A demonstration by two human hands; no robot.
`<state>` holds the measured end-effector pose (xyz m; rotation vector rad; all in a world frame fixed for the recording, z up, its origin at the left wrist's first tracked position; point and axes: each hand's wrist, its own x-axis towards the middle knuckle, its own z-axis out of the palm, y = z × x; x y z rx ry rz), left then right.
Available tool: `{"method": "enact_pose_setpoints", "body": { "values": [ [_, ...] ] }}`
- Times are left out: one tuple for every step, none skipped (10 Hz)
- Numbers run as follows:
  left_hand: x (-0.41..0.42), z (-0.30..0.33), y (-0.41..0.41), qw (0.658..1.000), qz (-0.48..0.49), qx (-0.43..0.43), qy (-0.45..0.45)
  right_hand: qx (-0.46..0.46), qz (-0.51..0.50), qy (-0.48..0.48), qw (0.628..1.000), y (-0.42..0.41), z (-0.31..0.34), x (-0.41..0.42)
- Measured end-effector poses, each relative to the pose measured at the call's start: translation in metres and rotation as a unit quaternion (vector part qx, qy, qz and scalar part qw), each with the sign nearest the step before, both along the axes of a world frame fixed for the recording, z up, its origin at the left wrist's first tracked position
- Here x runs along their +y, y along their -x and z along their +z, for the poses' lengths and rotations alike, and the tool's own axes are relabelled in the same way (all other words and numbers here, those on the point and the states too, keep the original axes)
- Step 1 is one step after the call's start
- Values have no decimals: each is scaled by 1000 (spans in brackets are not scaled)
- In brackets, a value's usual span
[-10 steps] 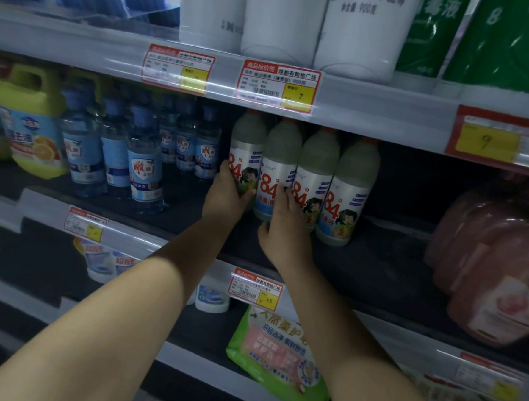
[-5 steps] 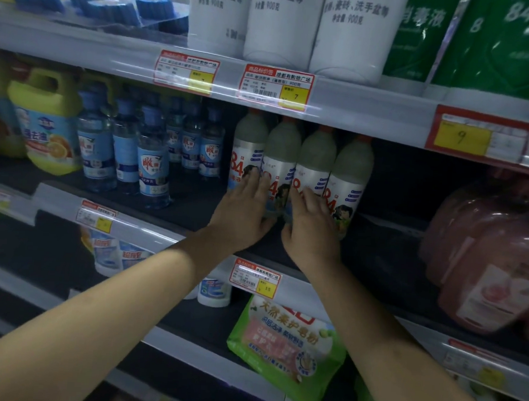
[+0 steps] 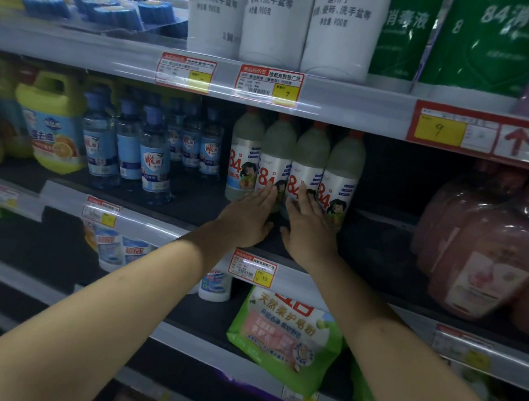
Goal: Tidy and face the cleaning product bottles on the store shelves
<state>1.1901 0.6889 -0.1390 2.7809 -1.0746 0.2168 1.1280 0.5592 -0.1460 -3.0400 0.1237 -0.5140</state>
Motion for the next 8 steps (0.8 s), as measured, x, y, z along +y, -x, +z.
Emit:
{"method": "enact_pose_setpoints", "body": {
  "values": [
    [-1,2,0,1000,2,3,-13,3,-5,5,1000,1,2,2],
    [0,6,3,1000,5,-4,-27,18,-5,27,999,4,5,3],
    [2,9,7,999,7,-27,-30,35,-8,65,997,11,9,4],
    [5,9,10,998,0,-59,-36,20,-4,82,996,19,13,3],
    [9,10,14,997,-2,-67,-34,9,10,92,996,27,18,2],
    [16,12,15,996,-7,-85,-32,1,17,92,996,31,18,0],
    [24,17,22,995,-15,-94,-34,2,9,86,996,41,18,2],
    [33,18,25,994,-33,-97,-39,4,0,87,996,50,19,9]
  ]
}}
